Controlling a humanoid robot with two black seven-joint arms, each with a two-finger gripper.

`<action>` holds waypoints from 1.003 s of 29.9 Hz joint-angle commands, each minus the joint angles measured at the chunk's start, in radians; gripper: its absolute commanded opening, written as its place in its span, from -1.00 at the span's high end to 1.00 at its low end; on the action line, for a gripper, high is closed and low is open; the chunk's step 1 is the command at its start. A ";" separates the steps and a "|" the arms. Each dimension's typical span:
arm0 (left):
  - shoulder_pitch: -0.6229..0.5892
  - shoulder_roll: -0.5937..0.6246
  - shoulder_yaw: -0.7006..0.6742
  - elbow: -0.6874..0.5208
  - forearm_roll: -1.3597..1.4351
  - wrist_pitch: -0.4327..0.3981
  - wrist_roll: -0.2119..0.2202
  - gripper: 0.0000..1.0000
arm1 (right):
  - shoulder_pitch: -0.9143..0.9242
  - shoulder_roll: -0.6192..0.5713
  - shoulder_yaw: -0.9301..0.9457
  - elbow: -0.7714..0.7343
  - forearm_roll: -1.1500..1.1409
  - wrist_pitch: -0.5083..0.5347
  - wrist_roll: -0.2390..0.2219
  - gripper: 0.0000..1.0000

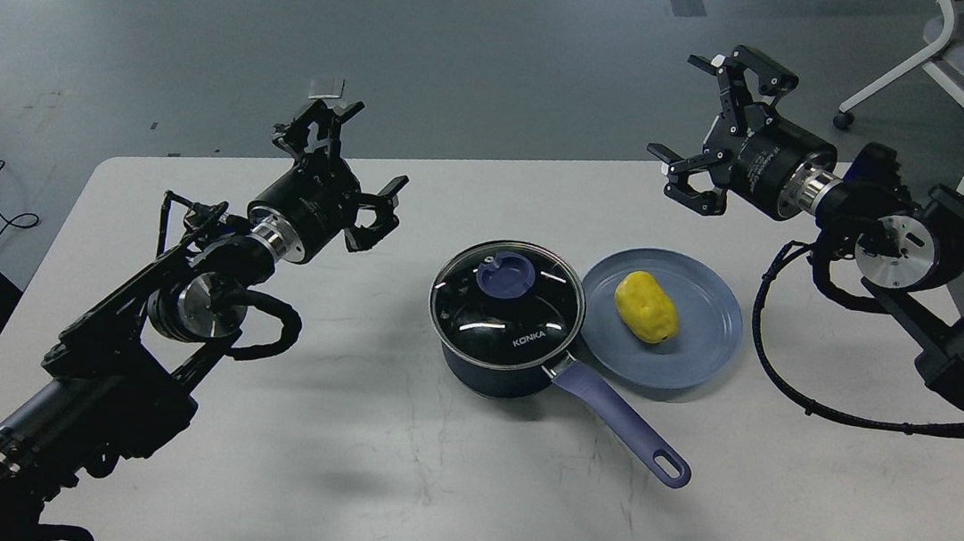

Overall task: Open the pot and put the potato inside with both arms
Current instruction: 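Move the left gripper toward the glass lid on the saucepan, then lower the left gripper and grasp the blue knob of the lid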

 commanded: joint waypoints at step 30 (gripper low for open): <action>-0.042 0.282 0.325 -0.361 1.983 0.474 -0.321 -0.96 | -0.034 -0.022 -0.023 -0.123 -0.005 -0.010 0.009 -1.00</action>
